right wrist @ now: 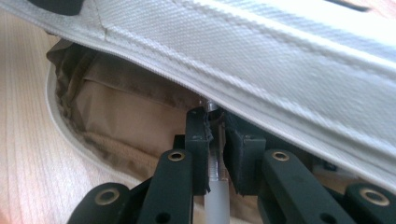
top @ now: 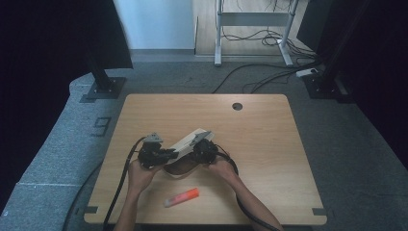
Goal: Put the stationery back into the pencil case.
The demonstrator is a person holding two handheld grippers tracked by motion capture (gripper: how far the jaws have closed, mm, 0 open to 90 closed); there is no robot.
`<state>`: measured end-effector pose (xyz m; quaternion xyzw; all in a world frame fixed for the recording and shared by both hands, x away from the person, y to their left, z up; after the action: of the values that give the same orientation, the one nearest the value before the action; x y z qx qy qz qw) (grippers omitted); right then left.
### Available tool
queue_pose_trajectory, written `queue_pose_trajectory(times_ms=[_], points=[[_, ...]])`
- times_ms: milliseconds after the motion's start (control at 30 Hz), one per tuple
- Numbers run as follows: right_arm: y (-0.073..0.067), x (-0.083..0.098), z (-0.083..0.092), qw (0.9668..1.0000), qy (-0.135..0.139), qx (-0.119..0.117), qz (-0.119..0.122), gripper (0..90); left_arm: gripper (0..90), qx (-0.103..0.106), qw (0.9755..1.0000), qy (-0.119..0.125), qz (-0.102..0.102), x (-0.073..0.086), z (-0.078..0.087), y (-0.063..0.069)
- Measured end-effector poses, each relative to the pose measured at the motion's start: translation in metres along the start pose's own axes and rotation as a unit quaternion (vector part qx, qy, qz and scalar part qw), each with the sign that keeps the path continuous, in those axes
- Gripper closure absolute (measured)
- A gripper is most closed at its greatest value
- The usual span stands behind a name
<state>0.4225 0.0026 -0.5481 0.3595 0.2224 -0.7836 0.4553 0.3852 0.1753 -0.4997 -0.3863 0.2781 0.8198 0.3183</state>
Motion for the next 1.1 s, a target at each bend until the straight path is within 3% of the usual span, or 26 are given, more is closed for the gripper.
queue_pose_trajectory(times_ms=[233,400,600,833,1100], points=[[-0.001,0.001,-0.009,1.0000,-0.002,-0.006,0.000,76.6,76.8,0.001,1.0000,-0.001,0.000,0.000,0.000,0.000],[-0.001,0.001,-0.007,1.0000,-0.001,-0.005,-0.003,69.7,76.8,0.003,1.0000,-0.001,0.002,0.001,0.000,-0.001],[-0.001,0.004,0.007,1.0000,0.006,-0.001,-0.008,64.9,76.7,0.003,1.0000,-0.002,0.002,0.001,0.000,-0.001],[0.001,0.020,0.028,0.9996,0.010,-0.006,-0.024,64.5,76.7,0.002,1.0000,-0.003,0.002,0.001,0.000,-0.001],[-0.005,0.043,0.039,0.9995,-0.003,-0.012,-0.028,64.7,76.6,0.003,1.0000,-0.004,0.001,0.001,0.000,-0.001]])
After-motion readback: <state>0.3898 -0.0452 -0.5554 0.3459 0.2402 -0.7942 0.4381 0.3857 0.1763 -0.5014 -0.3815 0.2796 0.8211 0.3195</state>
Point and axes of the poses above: each handheld gripper's, and its own axes: z roughly backward along the jaws, x roughly out of its underside, y roughly to its right, the point moved 4 cm from there along -z, roughly forward along the jaws, and after that the axes turned 8 degrees about y, right-handed, at the moved point
